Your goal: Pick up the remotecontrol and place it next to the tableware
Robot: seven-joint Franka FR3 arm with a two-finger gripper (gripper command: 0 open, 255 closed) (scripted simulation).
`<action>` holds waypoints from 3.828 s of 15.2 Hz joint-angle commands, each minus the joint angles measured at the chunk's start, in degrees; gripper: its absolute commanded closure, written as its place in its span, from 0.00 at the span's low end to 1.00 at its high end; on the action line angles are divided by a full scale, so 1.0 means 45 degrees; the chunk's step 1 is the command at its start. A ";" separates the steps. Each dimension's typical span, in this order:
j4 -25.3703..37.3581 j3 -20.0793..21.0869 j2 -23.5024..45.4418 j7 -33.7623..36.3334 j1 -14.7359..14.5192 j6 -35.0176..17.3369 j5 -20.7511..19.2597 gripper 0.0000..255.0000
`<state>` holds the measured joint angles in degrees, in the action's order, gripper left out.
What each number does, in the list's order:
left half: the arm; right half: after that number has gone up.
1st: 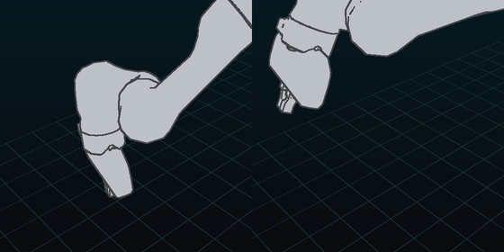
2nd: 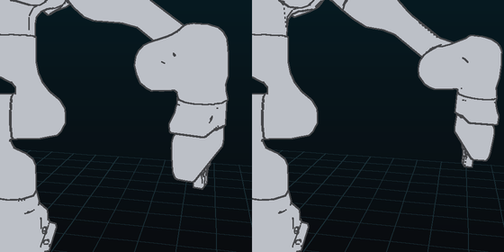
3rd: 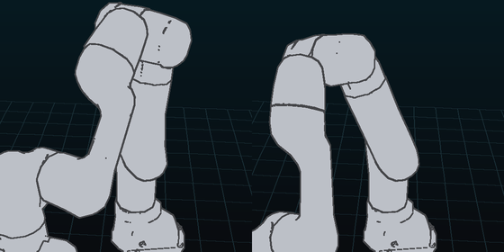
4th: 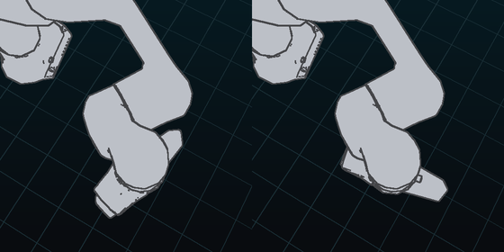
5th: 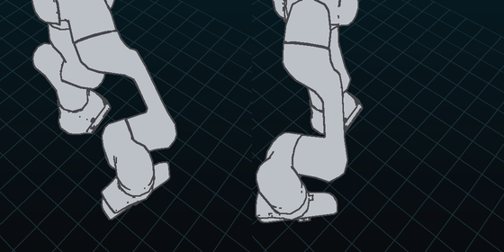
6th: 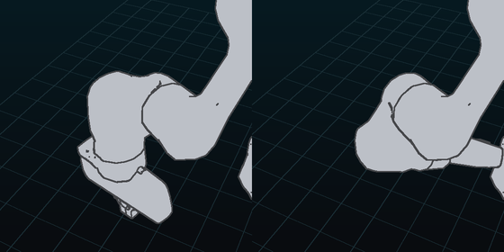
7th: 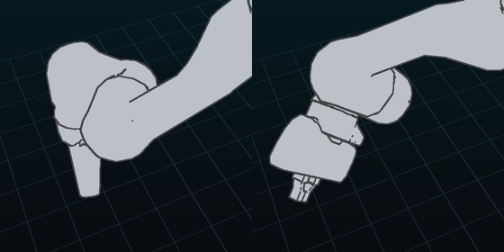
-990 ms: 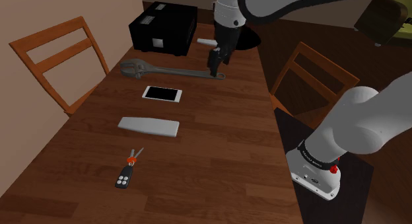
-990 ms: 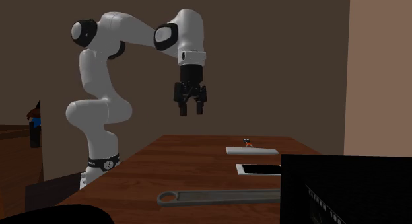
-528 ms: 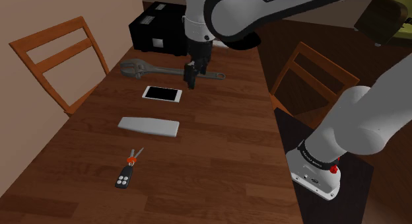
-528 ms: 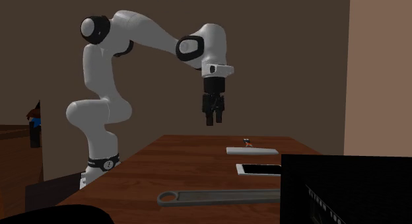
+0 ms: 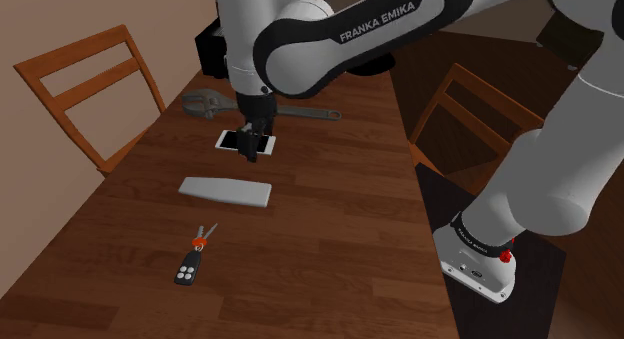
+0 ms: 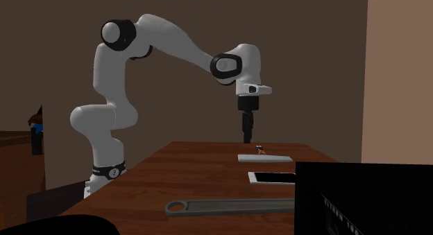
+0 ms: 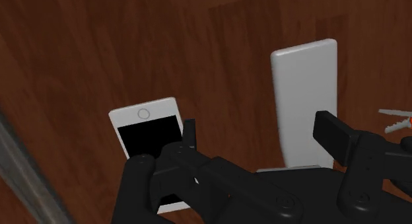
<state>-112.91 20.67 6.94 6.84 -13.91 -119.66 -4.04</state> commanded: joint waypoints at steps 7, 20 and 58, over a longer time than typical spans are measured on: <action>0.3160 0.0494 0.3459 0.0228 -0.1382 0.0195 -0.1400 0.00; 0.2977 0.0357 0.4361 0.0410 -0.1629 -0.0801 -0.1820 0.00; 0.5340 0.0717 0.2949 -0.0101 -0.1508 0.2855 -0.1069 1.00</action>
<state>-89.64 23.87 20.29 6.46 -20.66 -107.63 -8.92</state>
